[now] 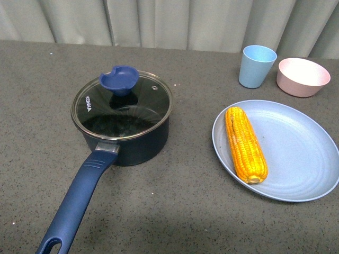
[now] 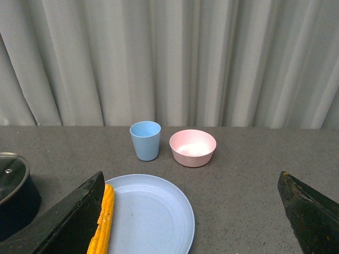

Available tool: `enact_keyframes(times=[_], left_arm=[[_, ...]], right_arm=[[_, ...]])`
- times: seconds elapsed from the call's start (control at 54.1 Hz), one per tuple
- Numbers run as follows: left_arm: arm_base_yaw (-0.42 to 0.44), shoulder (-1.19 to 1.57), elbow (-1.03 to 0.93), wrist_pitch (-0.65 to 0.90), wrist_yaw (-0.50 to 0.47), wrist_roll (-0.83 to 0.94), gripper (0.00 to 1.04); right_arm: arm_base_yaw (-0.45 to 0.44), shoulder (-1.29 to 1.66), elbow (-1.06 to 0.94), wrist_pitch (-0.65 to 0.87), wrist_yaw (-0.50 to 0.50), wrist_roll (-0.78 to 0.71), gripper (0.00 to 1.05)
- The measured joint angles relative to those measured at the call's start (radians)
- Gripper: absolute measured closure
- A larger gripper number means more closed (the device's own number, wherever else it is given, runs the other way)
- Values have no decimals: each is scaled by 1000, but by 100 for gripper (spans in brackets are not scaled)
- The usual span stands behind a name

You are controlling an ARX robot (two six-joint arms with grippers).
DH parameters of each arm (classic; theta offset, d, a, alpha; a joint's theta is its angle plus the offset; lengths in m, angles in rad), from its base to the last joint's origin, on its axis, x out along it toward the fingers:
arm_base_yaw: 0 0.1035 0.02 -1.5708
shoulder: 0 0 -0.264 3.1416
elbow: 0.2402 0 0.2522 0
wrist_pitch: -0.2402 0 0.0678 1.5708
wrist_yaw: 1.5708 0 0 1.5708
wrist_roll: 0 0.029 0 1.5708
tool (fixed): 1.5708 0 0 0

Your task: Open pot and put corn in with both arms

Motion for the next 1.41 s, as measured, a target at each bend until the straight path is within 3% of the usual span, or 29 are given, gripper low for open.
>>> enact_keyframes(times=[1.258,1.276,1.35,1.406], left_arm=[[0,0,0,0,0,0,7],[-8,3,1,-3,-29,-2,7],[-101,98,4,9,-360,-41,7],[-103,209,5,108,-409,-58,7]], right_arm=[[0,0,0,0,0,0,9],[0,0,0,0,0,0,9],[0,0,0,0,1,0,9],[0,0,0,0,0,0,9]])
